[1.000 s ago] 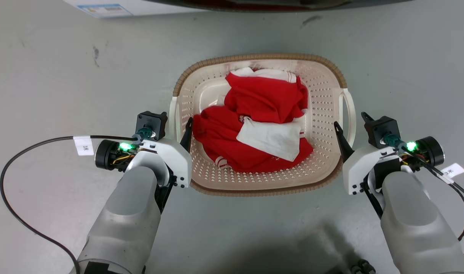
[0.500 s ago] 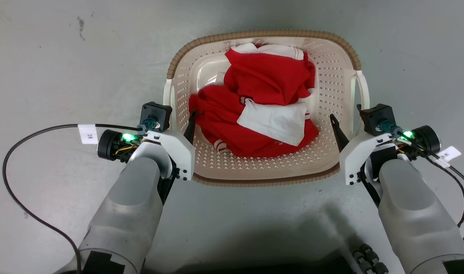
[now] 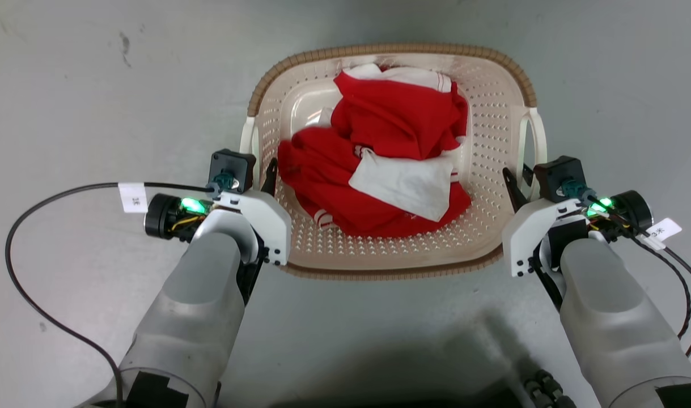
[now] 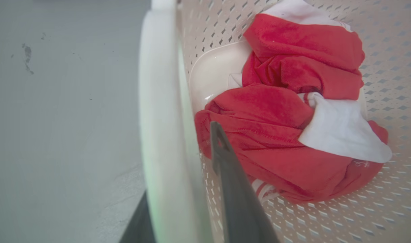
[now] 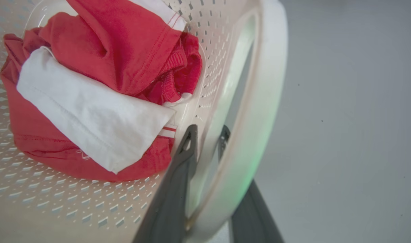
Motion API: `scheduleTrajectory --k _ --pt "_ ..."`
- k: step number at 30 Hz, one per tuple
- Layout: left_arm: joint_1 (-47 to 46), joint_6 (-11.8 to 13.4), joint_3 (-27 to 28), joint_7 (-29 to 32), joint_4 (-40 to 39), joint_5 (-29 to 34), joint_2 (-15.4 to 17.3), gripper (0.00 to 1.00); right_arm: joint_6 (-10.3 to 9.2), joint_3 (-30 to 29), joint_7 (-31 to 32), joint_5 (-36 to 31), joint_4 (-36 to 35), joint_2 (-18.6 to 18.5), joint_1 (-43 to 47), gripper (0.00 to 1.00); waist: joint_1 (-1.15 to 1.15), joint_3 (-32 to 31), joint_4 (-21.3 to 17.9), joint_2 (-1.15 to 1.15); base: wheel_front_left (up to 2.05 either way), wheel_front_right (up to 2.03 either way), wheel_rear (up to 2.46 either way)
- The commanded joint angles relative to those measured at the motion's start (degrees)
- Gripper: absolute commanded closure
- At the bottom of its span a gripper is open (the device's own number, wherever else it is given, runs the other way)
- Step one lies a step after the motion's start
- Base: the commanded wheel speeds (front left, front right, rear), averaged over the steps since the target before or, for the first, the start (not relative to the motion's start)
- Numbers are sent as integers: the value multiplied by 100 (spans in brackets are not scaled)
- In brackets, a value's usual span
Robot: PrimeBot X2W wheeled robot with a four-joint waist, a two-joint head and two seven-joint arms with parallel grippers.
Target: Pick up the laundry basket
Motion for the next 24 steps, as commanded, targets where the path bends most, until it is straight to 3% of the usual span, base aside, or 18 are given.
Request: scheduleTrajectory --k 1,14,24 --pt "111 -82 -90 -15 25 8 8 100 -4 65 -13 38 10 -36 13 100 0 -198 0 0 0 0 0" --pt "717 -129 -350 -12 360 -441 8 100 -4 334 -18 149 400 -39 442 100 0 -1592 103 0 0 0 0" --pt "1354 -148 -536 43 625 -884 11 100 -4 901 -12 417 787 -41 859 100 0 -2807 203 0 0 0 0"
